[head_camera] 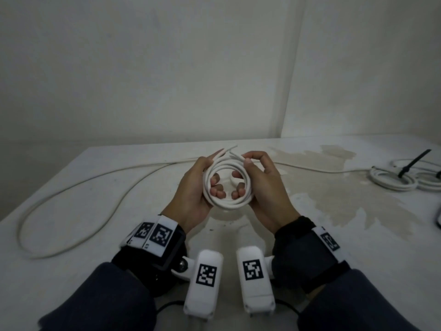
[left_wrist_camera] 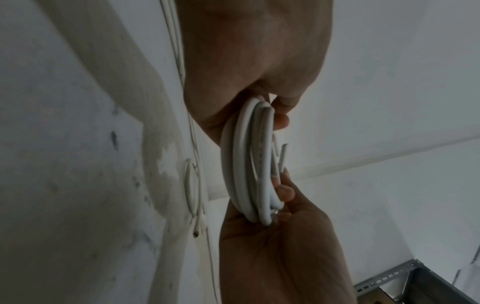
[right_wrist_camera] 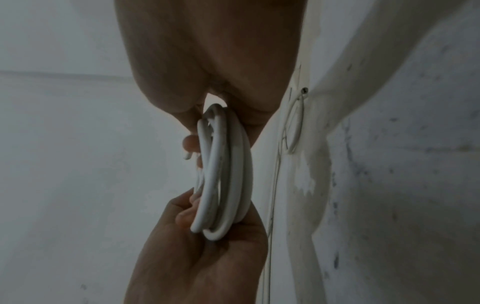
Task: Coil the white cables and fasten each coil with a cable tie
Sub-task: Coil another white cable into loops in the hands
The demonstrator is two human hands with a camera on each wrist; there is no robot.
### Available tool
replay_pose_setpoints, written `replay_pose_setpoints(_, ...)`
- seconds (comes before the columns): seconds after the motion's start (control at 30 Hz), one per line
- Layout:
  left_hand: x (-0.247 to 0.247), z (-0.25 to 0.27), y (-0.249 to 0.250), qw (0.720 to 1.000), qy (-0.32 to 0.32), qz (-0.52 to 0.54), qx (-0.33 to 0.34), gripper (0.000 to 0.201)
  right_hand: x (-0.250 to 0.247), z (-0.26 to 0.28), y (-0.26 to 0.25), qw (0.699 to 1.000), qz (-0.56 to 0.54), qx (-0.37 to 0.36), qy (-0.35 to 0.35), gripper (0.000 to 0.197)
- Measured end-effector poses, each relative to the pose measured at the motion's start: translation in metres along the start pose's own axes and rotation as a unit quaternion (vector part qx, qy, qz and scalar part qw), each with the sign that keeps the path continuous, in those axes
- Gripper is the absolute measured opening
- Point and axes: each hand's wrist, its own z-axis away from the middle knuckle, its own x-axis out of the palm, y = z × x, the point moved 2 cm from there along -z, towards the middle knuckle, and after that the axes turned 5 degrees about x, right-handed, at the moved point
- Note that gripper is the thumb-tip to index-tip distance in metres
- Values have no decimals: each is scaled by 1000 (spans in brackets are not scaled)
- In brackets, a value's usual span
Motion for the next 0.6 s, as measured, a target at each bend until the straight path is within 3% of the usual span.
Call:
replay_pose_setpoints(0.2,-12,-3,4,992,26,-122,11,36,3,1,1,998,54,-15,-22,16)
replay_pose_setpoints(0.4,-9,-2,2,957,3,-278,79,32,-7,0,-2,997,71,-10,-5,23)
replay_pose_setpoints(0.5,-7,1,1,946,-26,-310,92,35,-10,-2,1,999,49,19,8,25)
replay_pose_setpoints(0.6,-7,1,0,943,-25,-317,96,36,-8,-2,3,999,28,24,32,13)
